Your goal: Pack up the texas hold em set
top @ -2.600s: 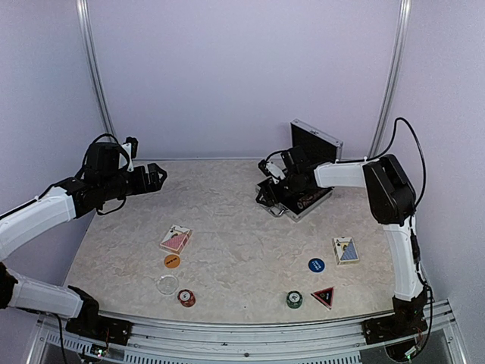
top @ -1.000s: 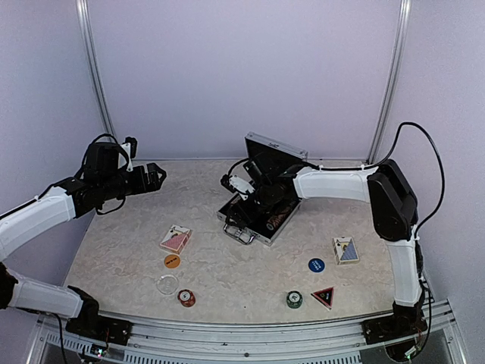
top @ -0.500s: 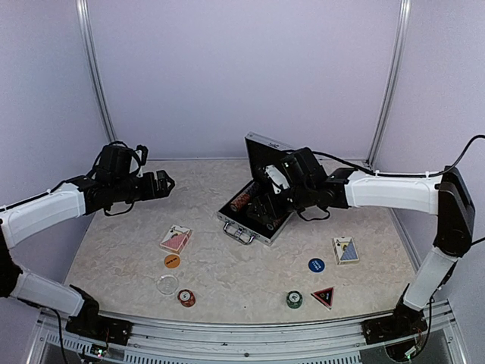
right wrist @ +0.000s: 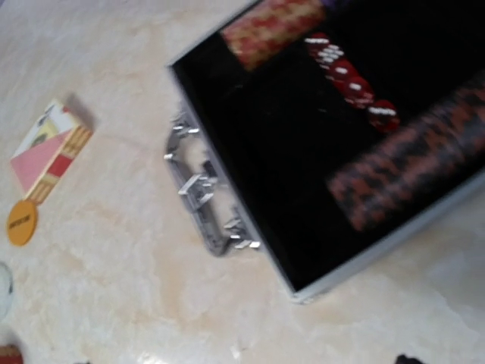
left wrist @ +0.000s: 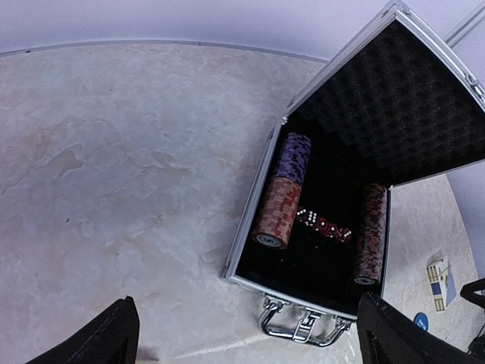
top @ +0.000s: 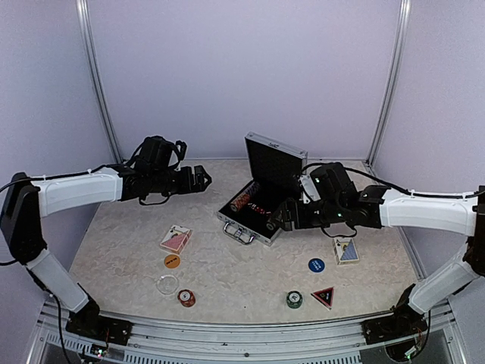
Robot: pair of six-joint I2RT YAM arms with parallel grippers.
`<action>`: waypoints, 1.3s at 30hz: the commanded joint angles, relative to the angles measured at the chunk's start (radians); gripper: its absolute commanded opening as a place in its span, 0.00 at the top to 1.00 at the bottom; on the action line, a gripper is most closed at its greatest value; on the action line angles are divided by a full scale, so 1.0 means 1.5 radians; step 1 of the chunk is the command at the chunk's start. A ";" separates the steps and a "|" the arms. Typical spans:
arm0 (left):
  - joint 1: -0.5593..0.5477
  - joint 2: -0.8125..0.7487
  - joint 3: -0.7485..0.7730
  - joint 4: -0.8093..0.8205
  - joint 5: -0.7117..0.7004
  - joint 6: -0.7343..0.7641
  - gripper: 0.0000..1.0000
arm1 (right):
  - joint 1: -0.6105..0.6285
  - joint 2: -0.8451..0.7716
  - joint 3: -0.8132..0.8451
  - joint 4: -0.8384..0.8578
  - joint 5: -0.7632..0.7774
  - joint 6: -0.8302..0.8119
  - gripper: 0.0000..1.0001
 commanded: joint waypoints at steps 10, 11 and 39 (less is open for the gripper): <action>-0.001 0.276 0.211 0.061 0.037 0.032 0.05 | -0.104 0.005 -0.122 0.142 -0.042 0.122 0.23; 0.003 0.302 0.220 0.064 0.047 0.033 0.07 | -0.108 0.012 -0.121 0.143 -0.043 0.122 0.24; 0.053 0.428 0.269 0.102 0.170 -0.006 1.00 | -0.181 0.197 -0.060 0.194 -0.044 0.150 1.00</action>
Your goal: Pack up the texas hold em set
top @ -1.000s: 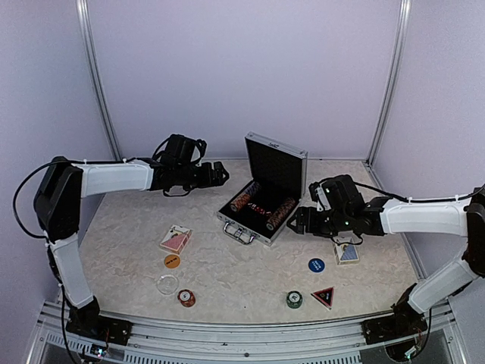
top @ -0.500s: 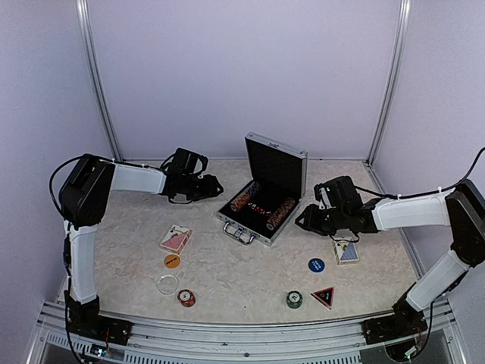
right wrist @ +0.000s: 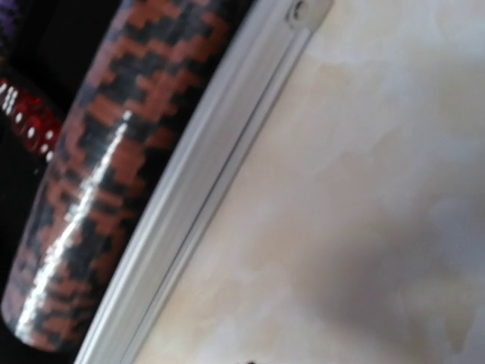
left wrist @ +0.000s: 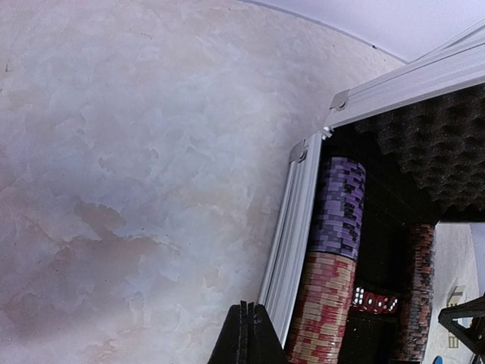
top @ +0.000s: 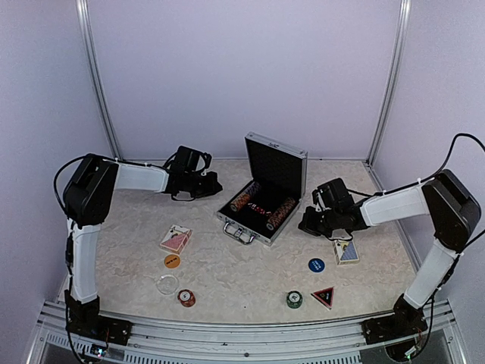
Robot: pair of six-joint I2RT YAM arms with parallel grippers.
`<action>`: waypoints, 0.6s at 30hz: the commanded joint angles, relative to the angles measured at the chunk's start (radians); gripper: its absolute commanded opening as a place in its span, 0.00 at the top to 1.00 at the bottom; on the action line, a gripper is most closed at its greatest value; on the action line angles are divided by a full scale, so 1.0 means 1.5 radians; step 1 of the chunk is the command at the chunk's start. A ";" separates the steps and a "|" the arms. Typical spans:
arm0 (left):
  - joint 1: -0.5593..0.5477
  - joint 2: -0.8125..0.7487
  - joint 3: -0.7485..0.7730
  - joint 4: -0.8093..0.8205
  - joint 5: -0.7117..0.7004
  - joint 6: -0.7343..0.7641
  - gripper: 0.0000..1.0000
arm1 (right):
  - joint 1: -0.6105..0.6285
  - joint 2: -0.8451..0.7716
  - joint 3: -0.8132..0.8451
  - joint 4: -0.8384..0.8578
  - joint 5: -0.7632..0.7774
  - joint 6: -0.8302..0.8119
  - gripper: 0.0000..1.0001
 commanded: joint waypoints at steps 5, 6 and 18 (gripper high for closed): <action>0.004 0.037 0.016 -0.004 0.026 0.004 1.00 | -0.017 0.044 0.042 0.031 -0.016 0.013 1.00; 0.004 0.037 0.016 -0.004 0.029 0.004 1.00 | -0.019 0.049 0.043 0.037 -0.021 0.015 1.00; -0.004 0.041 -0.021 0.023 0.059 -0.020 1.00 | -0.024 0.123 0.084 0.073 -0.042 0.021 1.00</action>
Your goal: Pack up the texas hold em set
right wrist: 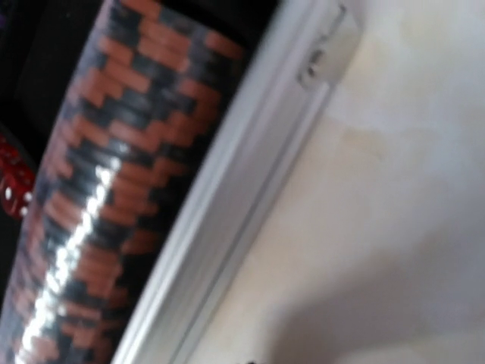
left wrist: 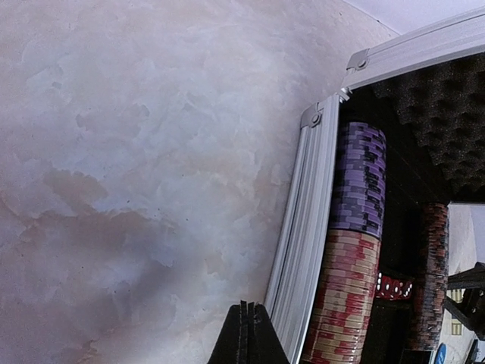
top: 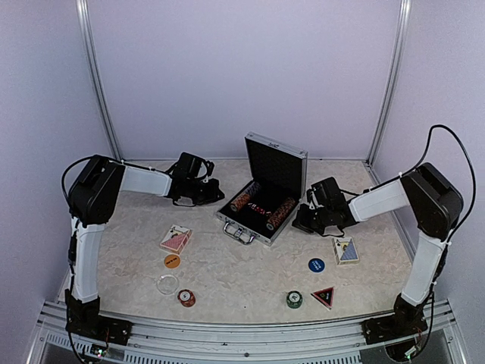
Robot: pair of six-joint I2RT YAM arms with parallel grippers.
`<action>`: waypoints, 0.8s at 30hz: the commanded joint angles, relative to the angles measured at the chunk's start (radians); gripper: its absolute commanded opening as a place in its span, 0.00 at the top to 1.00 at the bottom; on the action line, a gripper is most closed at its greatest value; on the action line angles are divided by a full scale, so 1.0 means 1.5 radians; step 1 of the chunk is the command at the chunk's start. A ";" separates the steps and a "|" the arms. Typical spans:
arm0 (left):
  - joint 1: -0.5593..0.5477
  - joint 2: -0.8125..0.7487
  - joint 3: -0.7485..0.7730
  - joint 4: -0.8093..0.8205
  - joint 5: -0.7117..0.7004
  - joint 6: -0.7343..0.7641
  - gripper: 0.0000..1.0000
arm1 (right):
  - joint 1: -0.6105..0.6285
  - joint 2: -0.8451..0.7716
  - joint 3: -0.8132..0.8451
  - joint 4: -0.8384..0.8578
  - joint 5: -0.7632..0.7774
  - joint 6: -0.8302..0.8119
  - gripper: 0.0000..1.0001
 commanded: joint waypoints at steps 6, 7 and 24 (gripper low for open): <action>-0.009 -0.002 -0.037 0.029 0.020 -0.025 1.00 | -0.006 0.044 0.044 0.031 -0.015 0.006 1.00; -0.010 -0.002 -0.038 0.030 0.023 -0.026 1.00 | -0.006 0.046 0.046 0.032 -0.016 0.007 1.00; -0.023 -0.031 -0.102 0.057 0.029 -0.065 1.00 | -0.008 0.110 0.109 0.024 -0.039 -0.012 1.00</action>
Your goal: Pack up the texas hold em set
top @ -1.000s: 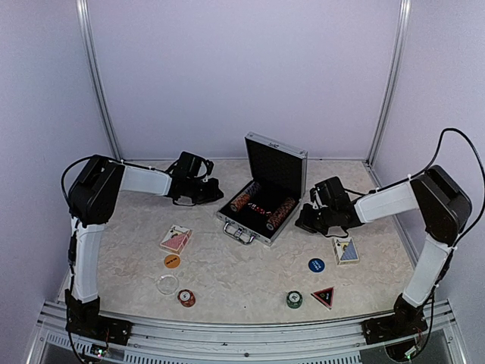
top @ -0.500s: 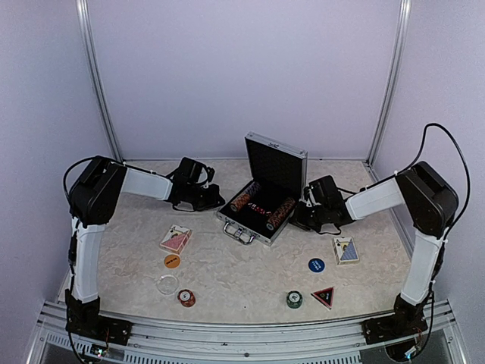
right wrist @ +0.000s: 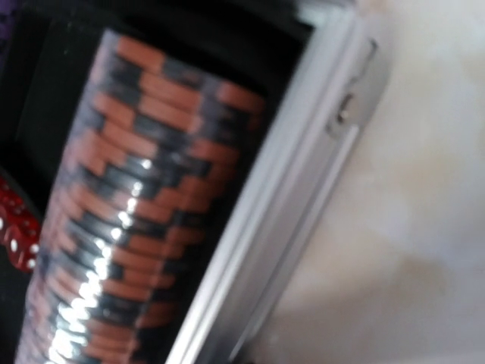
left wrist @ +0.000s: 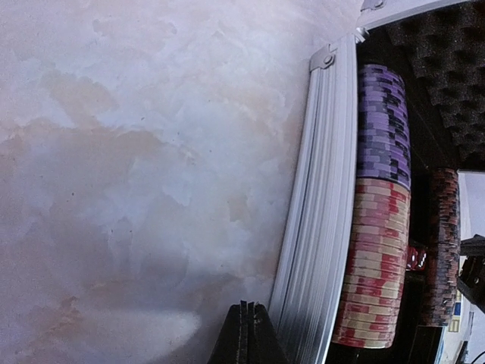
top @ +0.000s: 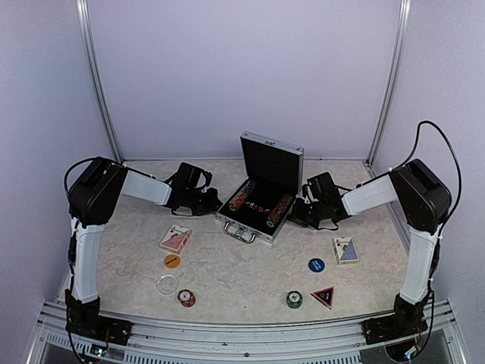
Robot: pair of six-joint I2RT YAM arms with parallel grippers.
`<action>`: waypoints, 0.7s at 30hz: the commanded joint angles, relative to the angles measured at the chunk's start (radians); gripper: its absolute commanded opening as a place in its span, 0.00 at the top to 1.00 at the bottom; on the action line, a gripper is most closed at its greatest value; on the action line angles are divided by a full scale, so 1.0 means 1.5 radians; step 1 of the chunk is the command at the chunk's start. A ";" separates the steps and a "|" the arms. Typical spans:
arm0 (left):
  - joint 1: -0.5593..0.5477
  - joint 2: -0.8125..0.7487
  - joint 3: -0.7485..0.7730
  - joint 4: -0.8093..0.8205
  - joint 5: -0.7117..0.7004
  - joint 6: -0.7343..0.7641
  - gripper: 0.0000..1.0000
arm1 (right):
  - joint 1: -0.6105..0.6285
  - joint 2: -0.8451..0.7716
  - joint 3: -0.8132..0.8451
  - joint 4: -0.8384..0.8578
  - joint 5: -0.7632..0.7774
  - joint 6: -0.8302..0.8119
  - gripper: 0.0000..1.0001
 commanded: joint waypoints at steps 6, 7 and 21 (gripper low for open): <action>-0.026 -0.059 -0.049 0.005 0.015 -0.018 1.00 | -0.001 0.041 0.035 0.016 -0.028 -0.020 1.00; -0.029 -0.062 -0.051 0.006 0.015 -0.020 1.00 | -0.001 0.042 0.034 0.018 -0.033 -0.020 1.00; -0.073 -0.102 -0.106 0.019 0.011 -0.032 1.00 | 0.001 0.033 0.026 0.020 -0.066 -0.039 1.00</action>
